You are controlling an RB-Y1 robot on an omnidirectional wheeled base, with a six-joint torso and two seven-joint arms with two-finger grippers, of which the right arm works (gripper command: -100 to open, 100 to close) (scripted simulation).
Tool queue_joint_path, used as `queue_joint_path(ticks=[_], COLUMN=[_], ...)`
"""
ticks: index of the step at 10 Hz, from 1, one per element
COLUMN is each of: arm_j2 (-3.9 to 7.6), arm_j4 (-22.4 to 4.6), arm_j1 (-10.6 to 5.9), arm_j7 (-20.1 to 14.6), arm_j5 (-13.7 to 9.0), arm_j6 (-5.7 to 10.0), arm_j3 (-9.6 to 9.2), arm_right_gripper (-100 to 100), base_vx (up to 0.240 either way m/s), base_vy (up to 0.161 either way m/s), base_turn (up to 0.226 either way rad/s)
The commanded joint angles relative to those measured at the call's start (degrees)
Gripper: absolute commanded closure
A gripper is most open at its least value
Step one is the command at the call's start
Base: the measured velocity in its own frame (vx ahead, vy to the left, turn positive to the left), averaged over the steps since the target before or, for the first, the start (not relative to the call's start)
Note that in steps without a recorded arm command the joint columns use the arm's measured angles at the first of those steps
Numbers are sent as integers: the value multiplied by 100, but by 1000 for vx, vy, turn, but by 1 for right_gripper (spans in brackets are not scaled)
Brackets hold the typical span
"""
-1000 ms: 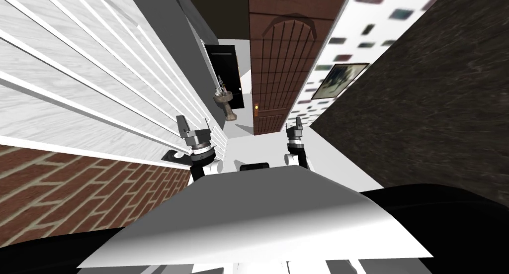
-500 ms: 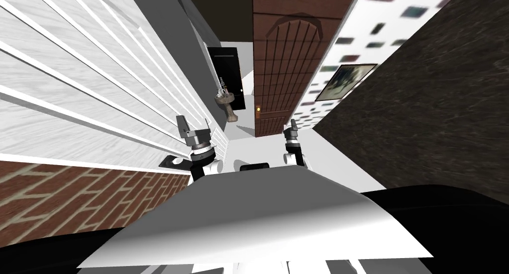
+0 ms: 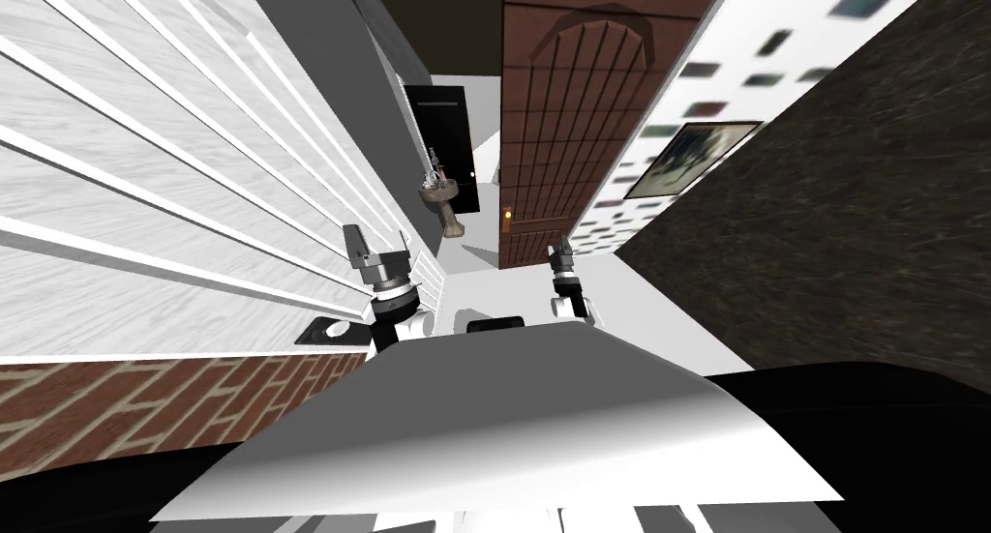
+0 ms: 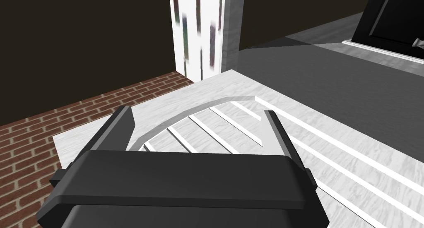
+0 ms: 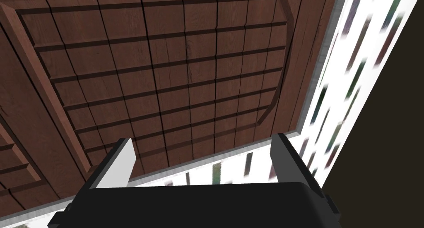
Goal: Pull the door open
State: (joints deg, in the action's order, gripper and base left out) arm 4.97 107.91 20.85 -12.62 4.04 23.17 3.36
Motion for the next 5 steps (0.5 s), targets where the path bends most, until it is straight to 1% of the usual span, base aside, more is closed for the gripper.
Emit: queue_joint_path(ticks=[1, 2, 5], arm_j2=[26, 81, 160], arm_j4=[-190, -405, -728], arm_j1=[-90, -193, -349], arm_j7=[-63, -153, -289], arm_j5=[65, 134, 237], arm_j6=[-13, -42, -86], arm_j3=[-5, 1, 11], arm_right_gripper=[-100, -100, -100], base_vx=[77, 148, 123], base_vy=[23, 30, 39], base_turn=[24, 43, 26])
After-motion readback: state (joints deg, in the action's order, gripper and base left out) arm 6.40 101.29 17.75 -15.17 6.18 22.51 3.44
